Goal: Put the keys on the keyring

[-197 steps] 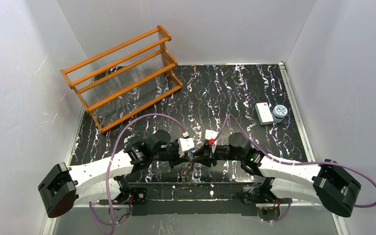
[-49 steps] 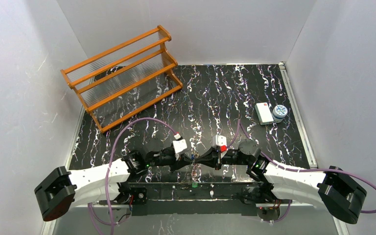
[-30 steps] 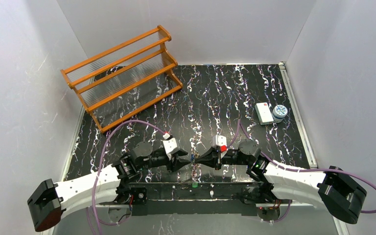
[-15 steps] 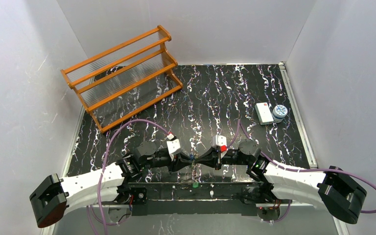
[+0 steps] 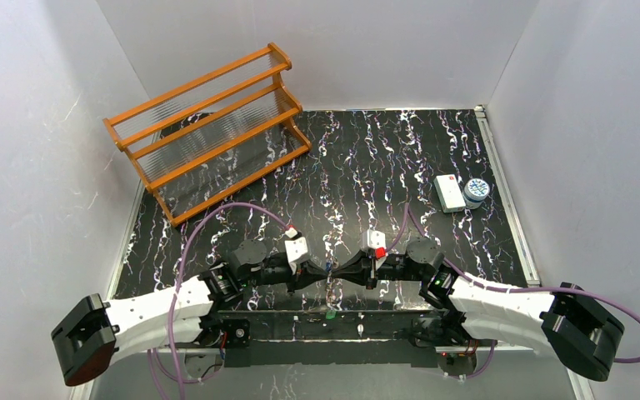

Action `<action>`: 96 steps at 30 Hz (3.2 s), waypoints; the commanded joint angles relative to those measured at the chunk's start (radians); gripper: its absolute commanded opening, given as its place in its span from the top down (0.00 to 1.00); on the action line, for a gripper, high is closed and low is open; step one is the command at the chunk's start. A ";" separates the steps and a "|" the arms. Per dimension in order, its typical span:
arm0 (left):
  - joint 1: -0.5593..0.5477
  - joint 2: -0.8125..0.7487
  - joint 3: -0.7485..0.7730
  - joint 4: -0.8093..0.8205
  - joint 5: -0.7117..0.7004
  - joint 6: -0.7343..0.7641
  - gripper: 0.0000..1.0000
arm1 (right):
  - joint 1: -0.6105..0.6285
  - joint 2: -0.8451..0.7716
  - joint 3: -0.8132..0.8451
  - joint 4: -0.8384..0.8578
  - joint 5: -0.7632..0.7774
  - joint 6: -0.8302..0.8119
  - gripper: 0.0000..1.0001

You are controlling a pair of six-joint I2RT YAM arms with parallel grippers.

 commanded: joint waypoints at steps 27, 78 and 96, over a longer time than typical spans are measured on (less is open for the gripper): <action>-0.006 -0.107 -0.034 0.021 -0.076 0.082 0.62 | 0.001 -0.024 0.001 0.109 -0.021 -0.004 0.99; -0.007 0.020 0.118 -0.208 -0.070 0.152 1.00 | 0.000 -0.132 -0.019 0.063 0.152 0.004 0.42; -0.043 0.199 0.266 -0.431 -0.118 0.252 1.00 | 0.000 0.030 0.010 0.033 0.077 0.012 0.54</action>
